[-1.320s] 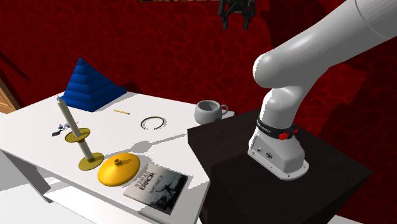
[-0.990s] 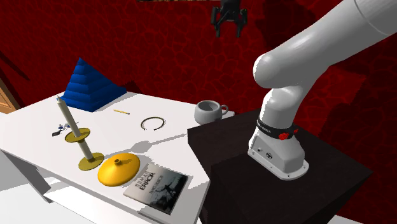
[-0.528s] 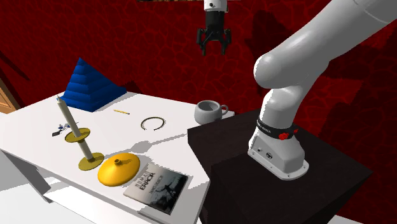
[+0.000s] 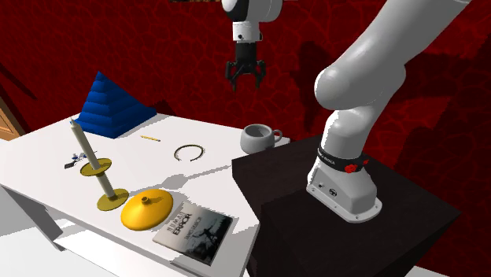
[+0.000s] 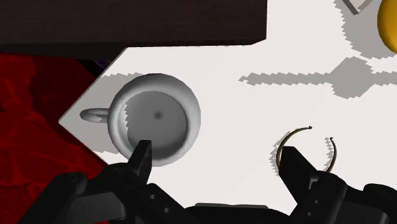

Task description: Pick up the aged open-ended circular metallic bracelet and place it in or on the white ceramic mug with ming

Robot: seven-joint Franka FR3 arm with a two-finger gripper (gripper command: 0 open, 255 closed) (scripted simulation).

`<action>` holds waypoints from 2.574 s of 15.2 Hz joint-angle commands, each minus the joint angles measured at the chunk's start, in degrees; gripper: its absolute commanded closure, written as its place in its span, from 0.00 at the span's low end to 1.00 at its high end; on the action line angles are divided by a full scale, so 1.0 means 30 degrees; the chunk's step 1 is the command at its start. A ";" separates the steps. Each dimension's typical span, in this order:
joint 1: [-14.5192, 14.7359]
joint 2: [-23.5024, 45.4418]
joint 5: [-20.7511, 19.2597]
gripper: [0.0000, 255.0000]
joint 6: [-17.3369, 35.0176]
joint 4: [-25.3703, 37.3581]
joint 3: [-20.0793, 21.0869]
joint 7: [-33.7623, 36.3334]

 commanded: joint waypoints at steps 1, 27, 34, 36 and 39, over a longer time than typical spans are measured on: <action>0.0137 0.1475 0.0021 0.00 0.1454 0.0213 0.0611 0.0637; 0.4573 2.0311 -0.8173 0.00 1.0562 1.0334 -0.0304 0.9877; 0.4930 2.1636 -0.8503 0.00 1.1429 1.0810 -0.0726 1.0113; 0.4930 2.1637 -0.8503 0.00 1.1428 1.0811 -0.0726 1.0113; 0.4930 2.1637 -0.8503 0.00 1.1428 1.0811 -0.0726 1.0113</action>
